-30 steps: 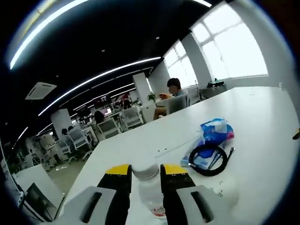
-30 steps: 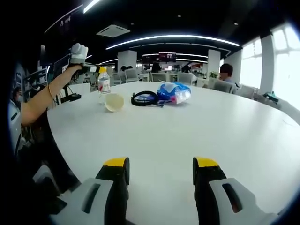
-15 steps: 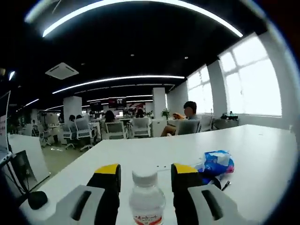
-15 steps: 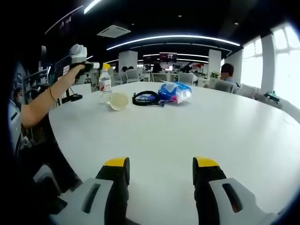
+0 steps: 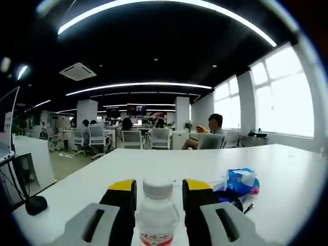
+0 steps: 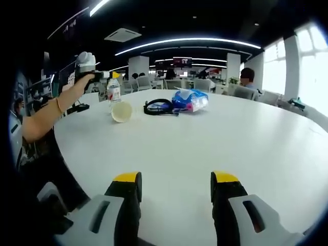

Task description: Arrange the tabletop items into an orderly group along one side of the table until the central work area is clear of visible clutter.

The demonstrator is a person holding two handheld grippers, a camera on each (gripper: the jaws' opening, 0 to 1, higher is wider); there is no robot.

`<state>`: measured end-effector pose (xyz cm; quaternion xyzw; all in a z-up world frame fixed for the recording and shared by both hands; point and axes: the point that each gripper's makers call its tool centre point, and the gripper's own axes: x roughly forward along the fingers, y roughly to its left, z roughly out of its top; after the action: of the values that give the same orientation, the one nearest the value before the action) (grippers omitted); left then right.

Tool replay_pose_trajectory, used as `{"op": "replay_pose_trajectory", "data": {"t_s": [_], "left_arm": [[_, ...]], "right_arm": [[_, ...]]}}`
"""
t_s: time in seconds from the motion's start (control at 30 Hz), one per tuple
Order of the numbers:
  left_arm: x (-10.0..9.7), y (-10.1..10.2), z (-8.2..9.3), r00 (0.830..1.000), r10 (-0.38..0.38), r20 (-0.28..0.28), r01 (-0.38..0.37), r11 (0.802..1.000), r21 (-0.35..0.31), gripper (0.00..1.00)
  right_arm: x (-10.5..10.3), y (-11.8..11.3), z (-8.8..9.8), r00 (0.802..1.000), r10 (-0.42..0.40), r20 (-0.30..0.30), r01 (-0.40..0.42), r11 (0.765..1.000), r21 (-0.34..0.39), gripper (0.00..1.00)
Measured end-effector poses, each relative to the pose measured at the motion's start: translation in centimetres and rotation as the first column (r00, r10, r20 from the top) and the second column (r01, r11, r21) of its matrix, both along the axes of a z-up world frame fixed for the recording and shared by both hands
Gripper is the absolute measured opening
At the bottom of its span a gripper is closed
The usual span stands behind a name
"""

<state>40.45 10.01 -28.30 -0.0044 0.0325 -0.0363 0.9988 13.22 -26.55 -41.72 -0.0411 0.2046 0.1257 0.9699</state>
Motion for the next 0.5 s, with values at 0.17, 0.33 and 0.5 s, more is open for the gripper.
{"op": "replay_pose_trajectory", "data": {"t_s": [0.17, 0.33, 0.5], "left_arm": [[-0.11, -0.41, 0.29, 0.999, 0.023, 0.043, -0.026, 0.998, 0.052, 0.21], [-0.05, -0.34, 0.39, 1.0, 0.001, 0.021, -0.002, 0.999, 0.036, 0.21], [-0.13, -0.17, 0.33, 1.0, -0.024, 0.012, 0.023, 0.999, 0.03, 0.2]], "right_arm": [[-0.12, 0.02, -0.15, 1.0, 0.005, -0.005, -0.005, 1.0, -0.01, 0.51], [-0.17, -0.06, 0.02, 1.0, 0.0, 0.001, 0.001, 1.0, -0.005, 0.51], [0.16, 0.53, -0.22, 1.0, 0.013, -0.007, -0.014, 1.0, -0.011, 0.51]]}}
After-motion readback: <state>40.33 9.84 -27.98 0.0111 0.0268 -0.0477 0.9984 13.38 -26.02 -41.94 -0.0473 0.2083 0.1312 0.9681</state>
